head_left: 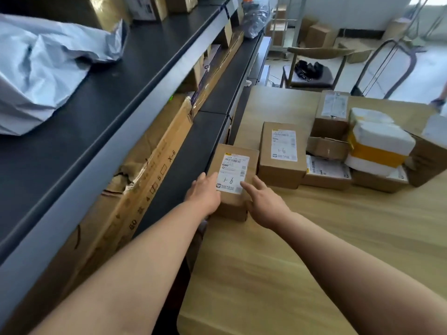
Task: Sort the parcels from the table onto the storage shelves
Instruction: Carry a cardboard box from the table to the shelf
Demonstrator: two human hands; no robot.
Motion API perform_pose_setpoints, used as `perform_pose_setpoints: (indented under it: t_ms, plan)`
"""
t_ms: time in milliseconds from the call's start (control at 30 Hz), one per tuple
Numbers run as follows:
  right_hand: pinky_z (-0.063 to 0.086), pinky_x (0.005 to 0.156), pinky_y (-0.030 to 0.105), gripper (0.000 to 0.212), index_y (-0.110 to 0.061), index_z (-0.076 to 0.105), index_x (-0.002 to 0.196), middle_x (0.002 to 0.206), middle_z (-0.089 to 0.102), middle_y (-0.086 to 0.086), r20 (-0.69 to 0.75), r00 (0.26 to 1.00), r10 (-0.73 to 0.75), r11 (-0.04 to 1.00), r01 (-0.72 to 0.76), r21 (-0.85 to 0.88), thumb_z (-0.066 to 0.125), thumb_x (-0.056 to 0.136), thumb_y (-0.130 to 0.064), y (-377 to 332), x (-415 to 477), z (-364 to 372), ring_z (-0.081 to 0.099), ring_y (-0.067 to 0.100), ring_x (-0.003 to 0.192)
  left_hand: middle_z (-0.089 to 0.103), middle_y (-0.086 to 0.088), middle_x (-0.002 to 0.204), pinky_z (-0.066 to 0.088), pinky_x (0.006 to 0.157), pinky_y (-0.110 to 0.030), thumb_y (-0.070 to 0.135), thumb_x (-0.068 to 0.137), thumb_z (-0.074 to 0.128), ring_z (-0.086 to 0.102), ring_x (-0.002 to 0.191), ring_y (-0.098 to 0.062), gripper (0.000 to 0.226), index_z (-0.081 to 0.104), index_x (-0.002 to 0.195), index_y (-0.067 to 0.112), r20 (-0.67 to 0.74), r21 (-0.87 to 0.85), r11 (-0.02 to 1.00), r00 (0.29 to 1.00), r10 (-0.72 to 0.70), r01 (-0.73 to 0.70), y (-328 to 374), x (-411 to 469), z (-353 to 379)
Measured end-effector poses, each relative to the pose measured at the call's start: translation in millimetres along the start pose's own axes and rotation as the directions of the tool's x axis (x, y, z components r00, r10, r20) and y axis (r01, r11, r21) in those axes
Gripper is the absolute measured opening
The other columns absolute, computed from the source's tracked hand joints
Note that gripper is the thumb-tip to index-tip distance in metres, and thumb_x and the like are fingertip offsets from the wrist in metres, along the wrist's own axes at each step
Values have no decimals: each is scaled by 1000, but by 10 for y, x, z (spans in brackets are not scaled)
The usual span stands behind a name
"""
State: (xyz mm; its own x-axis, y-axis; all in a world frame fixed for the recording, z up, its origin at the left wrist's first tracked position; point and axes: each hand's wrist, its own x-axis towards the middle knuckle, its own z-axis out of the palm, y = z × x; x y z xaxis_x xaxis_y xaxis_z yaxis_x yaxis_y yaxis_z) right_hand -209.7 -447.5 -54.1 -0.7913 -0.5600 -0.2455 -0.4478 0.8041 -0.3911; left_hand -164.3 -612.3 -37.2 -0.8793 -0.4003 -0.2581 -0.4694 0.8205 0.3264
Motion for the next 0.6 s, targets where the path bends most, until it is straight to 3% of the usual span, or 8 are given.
perform_pose_setpoints:
  t_ms: [100, 167, 233, 333, 467, 600]
  plan:
    - [46, 94, 38, 43, -31, 42, 140, 150, 36, 9, 9, 999, 36, 994, -36, 99, 44, 97, -35, 2, 99, 67, 48, 29, 126, 45, -4, 132, 50, 85, -36, 22, 95, 53, 49, 112, -25, 42, 45, 136, 28, 30, 55, 998, 999, 26, -27, -39, 106, 38]
    - [44, 84, 28, 41, -31, 49, 135, 133, 56, 6, -12, 996, 84, 975, -80, 209, 52, 94, -28, 11, 121, 86, 56, 26, 114, 49, -3, 125, 50, 80, -35, 21, 94, 56, 52, 106, -23, 38, 51, 131, 27, 35, 74, 996, 999, 38, -40, -62, 149, 41]
    - [43, 76, 27, 41, -33, 51, 131, 121, 64, 5, -16, 992, 125, 953, -115, 281, 58, 92, -25, 12, 115, 95, 61, 25, 103, 52, -2, 116, 47, 74, -33, 20, 93, 58, 53, 100, -22, 36, 55, 128, 25, 30, 72, 996, 998, 47, -49, -68, 171, 26]
    - [40, 67, 27, 41, -35, 52, 130, 111, 67, 5, -14, 988, 154, 941, -142, 307, 58, 91, -24, 0, 68, 100, 60, 23, 88, 54, -2, 117, 43, 69, -29, 19, 92, 61, 54, 98, -20, 37, 56, 129, 24, 6, 50, 998, 1000, 24, -24, -46, 127, 26]
    - [40, 66, 28, 41, -35, 52, 130, 110, 68, 5, 11, 989, 145, 951, -143, 275, 56, 92, -23, 22, -42, 82, 62, 25, 88, 53, -2, 119, 40, 66, -27, 21, 92, 62, 49, 92, -17, 40, 56, 131, 25, -5, 35, 999, 1000, -14, 14, -1, -54, 90]
    - [46, 70, 32, 42, -33, 51, 132, 113, 67, 9, 33, 995, 99, 964, -104, 243, 51, 93, -19, 71, -261, 88, 63, 27, 90, 51, -4, 123, 43, 70, -29, 22, 92, 60, 54, 99, -21, 41, 54, 133, 23, 0, 40, 998, 999, -54, 54, 62, -341, 147]
